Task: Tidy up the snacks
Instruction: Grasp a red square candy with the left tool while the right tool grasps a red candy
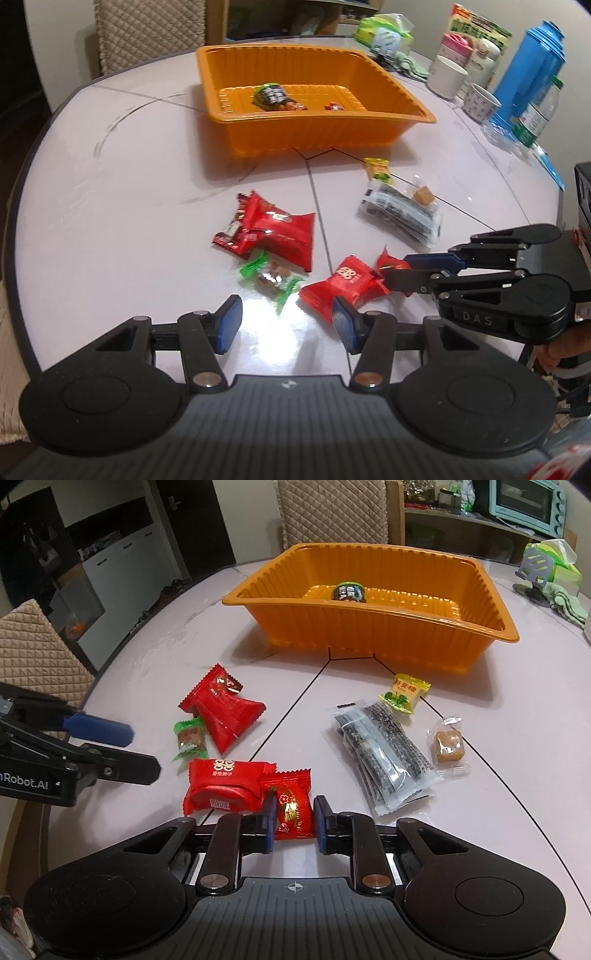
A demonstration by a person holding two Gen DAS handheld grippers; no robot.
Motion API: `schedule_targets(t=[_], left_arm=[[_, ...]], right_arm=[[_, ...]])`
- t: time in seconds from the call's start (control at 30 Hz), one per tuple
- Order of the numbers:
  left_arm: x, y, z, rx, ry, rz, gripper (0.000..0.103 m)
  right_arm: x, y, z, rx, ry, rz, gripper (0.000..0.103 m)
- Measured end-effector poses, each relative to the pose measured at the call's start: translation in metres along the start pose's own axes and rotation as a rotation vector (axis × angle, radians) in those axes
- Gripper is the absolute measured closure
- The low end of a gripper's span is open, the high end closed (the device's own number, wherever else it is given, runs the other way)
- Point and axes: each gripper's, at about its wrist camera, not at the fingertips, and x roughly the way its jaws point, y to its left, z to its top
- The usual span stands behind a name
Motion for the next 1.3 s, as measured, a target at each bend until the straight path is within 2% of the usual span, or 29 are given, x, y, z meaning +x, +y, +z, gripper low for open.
schedule_targets(t=[0.1,0.33,0.6,0.83,0.97,1.3], left_arm=[[0.004,-0.006,0.002,0.043,0.002,-0.015,0.053],[0.018,-0.025,0.008,0.178,0.004,-0.053,0.053],[0.039,-0.044,0.017,0.262,0.024,-0.096,0.054],[0.047,-0.052,0.017,0.288,0.055,-0.111,0.059],[0.05,-0.054,0.014,0.276,0.078,-0.11,0.069],[0.055,-0.054,0.014,0.224,0.096,-0.078,0.071]], right_arm=[[-0.002,0.001,-0.001,-0.003,0.008,-0.009,0.083],[-0.02,-0.012,-0.003,0.077,-0.005,-0.028,0.084],[-0.04,-0.029,-0.016,0.167,-0.016,-0.06,0.084],[-0.05,-0.039,-0.026,0.226,-0.017,-0.082,0.083],[-0.052,-0.042,-0.028,0.241,-0.019,-0.087,0.083],[-0.055,-0.042,-0.031,0.243,-0.017,-0.091,0.083]])
